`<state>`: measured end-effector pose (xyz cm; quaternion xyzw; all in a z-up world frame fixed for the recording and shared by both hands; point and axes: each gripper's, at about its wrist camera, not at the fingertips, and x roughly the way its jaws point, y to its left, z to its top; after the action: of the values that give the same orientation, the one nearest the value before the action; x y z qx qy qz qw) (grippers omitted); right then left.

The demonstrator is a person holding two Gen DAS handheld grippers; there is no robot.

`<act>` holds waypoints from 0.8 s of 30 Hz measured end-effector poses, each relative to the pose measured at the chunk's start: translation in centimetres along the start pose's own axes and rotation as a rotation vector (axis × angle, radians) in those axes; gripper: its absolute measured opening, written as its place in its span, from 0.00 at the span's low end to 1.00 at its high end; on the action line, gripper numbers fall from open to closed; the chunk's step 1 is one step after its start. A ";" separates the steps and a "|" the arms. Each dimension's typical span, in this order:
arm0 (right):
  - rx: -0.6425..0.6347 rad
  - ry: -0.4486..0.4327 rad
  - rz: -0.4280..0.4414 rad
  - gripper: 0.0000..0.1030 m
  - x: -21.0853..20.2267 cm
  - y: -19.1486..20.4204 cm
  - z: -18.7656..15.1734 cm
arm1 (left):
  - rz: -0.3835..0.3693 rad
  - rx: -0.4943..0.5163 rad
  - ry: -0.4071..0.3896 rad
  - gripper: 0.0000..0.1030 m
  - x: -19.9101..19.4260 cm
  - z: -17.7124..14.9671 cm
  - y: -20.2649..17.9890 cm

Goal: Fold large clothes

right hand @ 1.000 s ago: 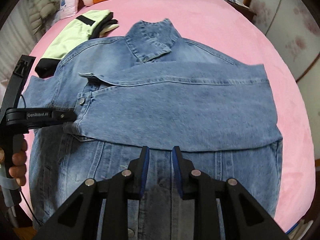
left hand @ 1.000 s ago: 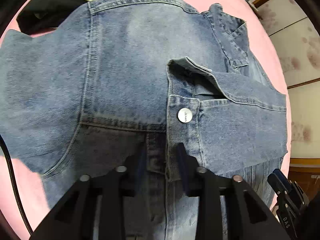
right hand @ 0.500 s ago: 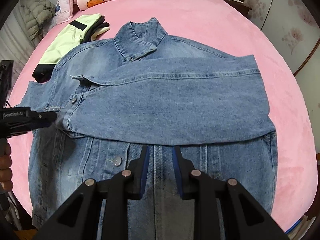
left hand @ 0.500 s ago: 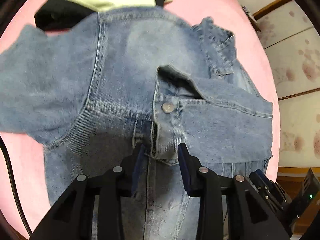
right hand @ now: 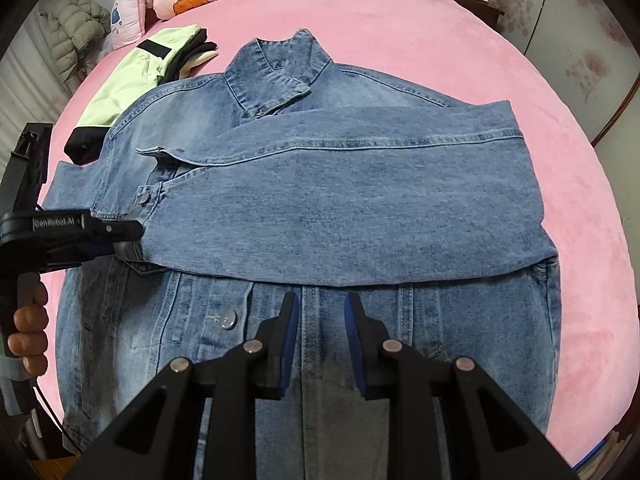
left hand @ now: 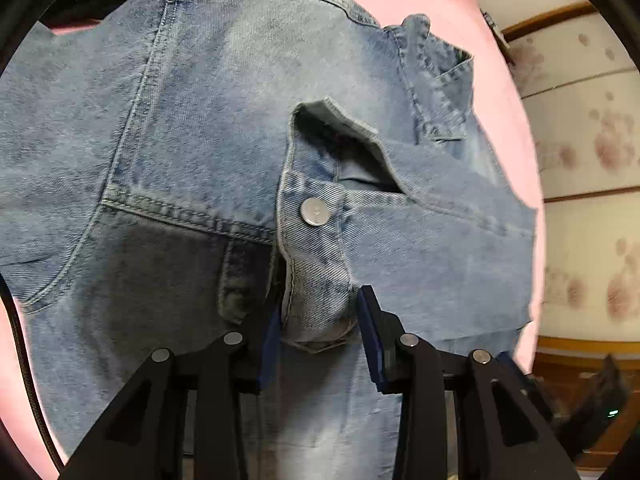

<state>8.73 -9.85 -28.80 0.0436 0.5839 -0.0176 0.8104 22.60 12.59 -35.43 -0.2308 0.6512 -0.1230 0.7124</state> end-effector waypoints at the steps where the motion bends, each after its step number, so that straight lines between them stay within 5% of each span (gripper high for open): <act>1: 0.006 0.002 0.001 0.23 0.1 -0.2 0.0 | -0.025 0.003 -0.005 0.08 -0.2 0.2 -0.3; 6: 0.044 -0.007 -0.011 0.23 0.1 -1.3 0.3 | 0.074 0.140 -0.162 0.02 -3.0 0.8 -4.0; 12: 0.061 -0.051 -0.028 0.23 -0.6 -2.4 1.1 | 0.107 0.238 -0.387 0.02 -6.8 1.4 -6.7; 15: 0.062 -0.035 -0.043 0.23 0.0 -2.9 1.1 | 0.142 0.224 -0.364 0.03 -5.3 0.5 -5.4; 19: 0.069 0.014 -0.075 0.23 1.2 -4.1 0.5 | 0.246 0.177 -0.197 0.05 -0.4 -1.2 -1.9; 24: 0.069 0.010 -0.112 0.23 0.5 -6.6 0.3 | 0.220 0.136 -0.186 0.18 -0.3 -1.1 -0.9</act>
<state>8.60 -16.44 -29.54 0.0387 0.5887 -0.0827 0.8032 21.60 11.71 -34.80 -0.1196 0.5940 -0.0662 0.7928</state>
